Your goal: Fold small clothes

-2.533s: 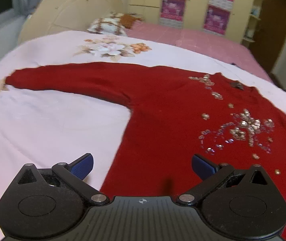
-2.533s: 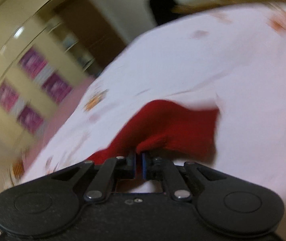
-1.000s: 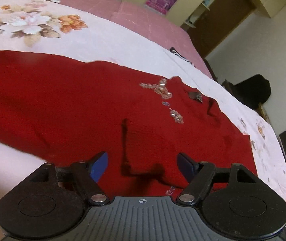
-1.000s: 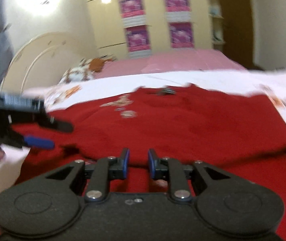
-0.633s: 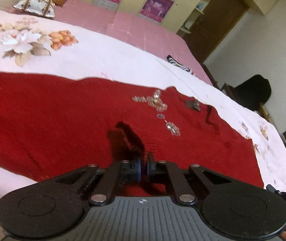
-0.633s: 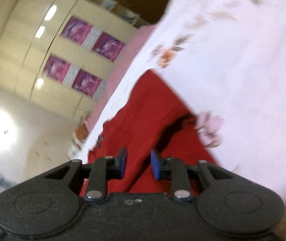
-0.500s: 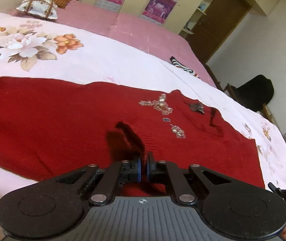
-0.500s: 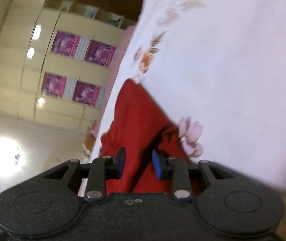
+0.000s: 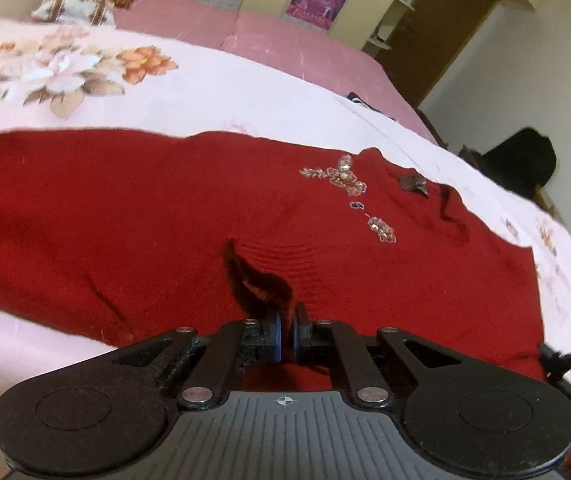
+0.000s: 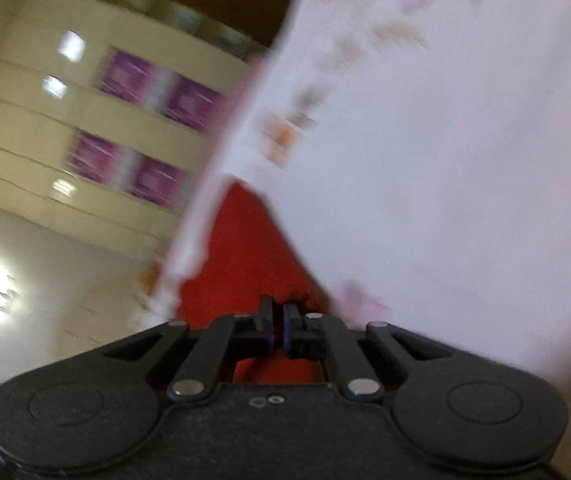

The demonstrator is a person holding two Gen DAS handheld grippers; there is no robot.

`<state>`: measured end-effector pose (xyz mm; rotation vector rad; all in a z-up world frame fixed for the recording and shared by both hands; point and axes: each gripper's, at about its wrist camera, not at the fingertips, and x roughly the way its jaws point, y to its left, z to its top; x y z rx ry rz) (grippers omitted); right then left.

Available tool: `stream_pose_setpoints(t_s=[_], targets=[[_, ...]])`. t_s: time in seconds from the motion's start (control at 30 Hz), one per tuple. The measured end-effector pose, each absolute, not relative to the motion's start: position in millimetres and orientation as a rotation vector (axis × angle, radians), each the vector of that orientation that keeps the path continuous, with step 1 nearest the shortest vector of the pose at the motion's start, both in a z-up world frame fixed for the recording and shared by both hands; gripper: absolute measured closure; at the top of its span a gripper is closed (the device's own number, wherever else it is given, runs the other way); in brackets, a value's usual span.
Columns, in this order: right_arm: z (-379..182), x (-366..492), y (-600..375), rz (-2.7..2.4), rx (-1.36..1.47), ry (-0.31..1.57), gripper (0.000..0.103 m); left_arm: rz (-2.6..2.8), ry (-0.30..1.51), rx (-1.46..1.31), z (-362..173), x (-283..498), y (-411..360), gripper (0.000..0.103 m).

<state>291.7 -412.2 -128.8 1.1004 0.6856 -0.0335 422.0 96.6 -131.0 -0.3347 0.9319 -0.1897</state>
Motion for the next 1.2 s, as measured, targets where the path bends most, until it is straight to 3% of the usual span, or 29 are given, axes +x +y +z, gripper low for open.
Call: stream_pose_setpoints(t_s=[0.07, 0.13, 0.2, 0.23, 0.4, 0.6, 0.7, 0.8, 0.93, 1.03, 1.13, 1.2], targets=[[-128, 292, -413, -0.028, 1.087, 0.689, 0.1, -0.185, 0.927, -0.305, -129, 421, 94, 0.098], [-122, 291, -409, 0.0, 1.038, 0.713, 0.095, -0.154, 0.912, -0.285, -121, 415, 100, 0.096], [-106, 287, -405, 0.036, 0.935, 0.745, 0.081, -0.073, 0.874, -0.251, -110, 406, 110, 0.095], [-93, 281, -401, 0.045, 0.844, 0.739, 0.079, -0.061, 0.851, -0.26, -105, 403, 115, 0.095], [-63, 294, -379, 0.042, 0.52, 0.706, 0.082, -0.151, 0.801, -0.248, -95, 414, 84, 0.095], [-68, 336, -313, 0.186, 0.238, 0.744, 0.087, -0.213, 0.843, -0.124, -117, 427, 15, 0.095], [-77, 337, -291, 0.222, 0.111, 0.77, 0.089, -0.189, 0.831, -0.12, -122, 423, 19, 0.096], [-80, 327, -330, 0.117, 0.239, 0.762, 0.102, -0.148, 0.827, -0.211, -127, 421, 50, 0.096], [-77, 325, -357, 0.138, 0.275, 0.777, 0.103, -0.127, 0.823, -0.251, -127, 428, 56, 0.096], [-61, 334, -353, 0.155, 0.277, 0.694, 0.083, -0.099, 0.778, -0.161, -117, 432, 31, 0.095], [-55, 360, -354, 0.13, 0.298, 0.657, 0.081, -0.128, 0.75, -0.088, -111, 445, 3, 0.095], [-54, 379, -350, 0.148, 0.278, 0.655, 0.086, -0.163, 0.738, -0.087, -107, 455, -16, 0.095]])
